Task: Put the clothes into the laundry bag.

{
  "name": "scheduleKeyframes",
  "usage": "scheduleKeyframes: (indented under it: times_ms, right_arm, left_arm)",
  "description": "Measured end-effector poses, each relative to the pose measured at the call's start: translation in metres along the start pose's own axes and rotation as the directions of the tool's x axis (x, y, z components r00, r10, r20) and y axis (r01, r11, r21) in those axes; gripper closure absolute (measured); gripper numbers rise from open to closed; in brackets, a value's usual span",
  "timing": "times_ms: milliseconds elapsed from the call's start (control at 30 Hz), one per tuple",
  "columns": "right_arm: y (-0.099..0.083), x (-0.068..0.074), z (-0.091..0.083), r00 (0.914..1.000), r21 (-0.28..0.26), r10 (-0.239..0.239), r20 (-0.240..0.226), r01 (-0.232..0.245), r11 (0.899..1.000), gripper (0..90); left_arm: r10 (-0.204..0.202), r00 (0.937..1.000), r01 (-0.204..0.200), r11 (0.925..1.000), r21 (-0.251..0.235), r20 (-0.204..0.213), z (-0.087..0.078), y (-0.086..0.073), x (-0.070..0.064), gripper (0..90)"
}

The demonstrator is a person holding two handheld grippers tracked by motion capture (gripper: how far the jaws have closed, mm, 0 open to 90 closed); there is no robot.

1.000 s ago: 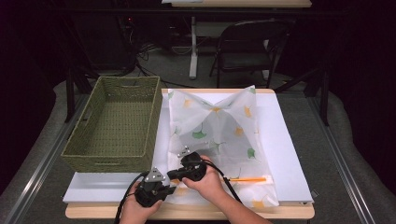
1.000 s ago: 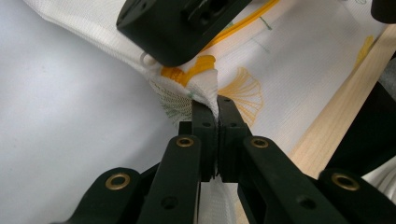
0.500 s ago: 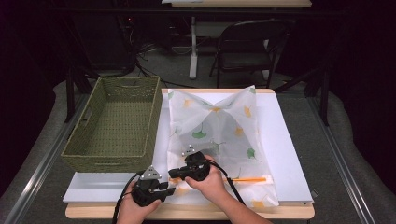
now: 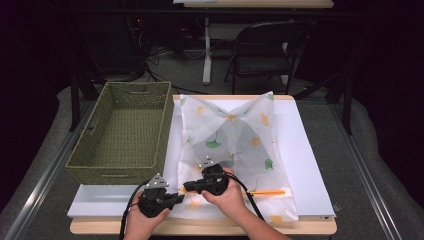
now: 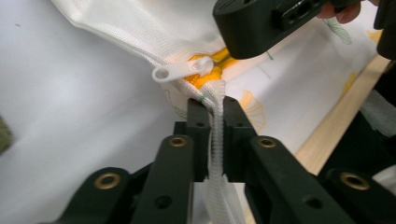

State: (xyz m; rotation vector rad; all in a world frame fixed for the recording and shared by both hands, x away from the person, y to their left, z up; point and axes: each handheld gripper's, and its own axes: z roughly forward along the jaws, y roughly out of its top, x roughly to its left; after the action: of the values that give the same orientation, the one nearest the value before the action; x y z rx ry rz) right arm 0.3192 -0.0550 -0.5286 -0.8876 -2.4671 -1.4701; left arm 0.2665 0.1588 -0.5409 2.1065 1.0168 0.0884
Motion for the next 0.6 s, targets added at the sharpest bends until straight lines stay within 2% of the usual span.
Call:
scheduleKeyframes:
  times_ms: [67,167,300,367,567,600]
  right_arm:
    - [0.002,0.0,-0.001,1.0,-0.013,0.003,0.007,-0.003,1.0,89.1]
    - [0.005,0.003,0.001,0.9995,-0.027,-0.017,0.026,0.018,0.999,83.1]
    - [0.006,0.005,0.006,0.9982,-0.009,-0.042,0.042,0.043,0.999,76.9]
    - [0.006,0.005,0.012,0.9972,0.019,-0.055,0.051,0.054,0.998,71.1]
    - [0.004,0.007,0.02,0.9897,0.066,-0.101,0.102,0.094,0.993,71.7]
    - [0.002,0.007,0.022,0.9823,0.087,-0.132,0.134,0.121,0.989,77.5]
  left_arm:
    - [0.002,1.0,-0.002,1.0,0.0,0.004,0.001,0.001,-0.001,88.2]
    - [0.02,0.9998,-0.021,0.9998,0.007,0.009,0.005,0.003,-0.005,88.7]
    - [0.037,0.9992,-0.037,0.9992,0.017,0.015,0.013,0.004,-0.01,88.7]
    - [0.064,0.9978,-0.064,0.9975,0.031,0.018,0.017,0.006,-0.012,88.7]
    - [0.06,0.998,-0.061,0.9978,0.027,0.02,0.019,0.007,-0.012,88.7]
    - [0.064,0.9979,-0.064,0.9976,0.028,0.016,0.018,0.007,-0.012,88.7]
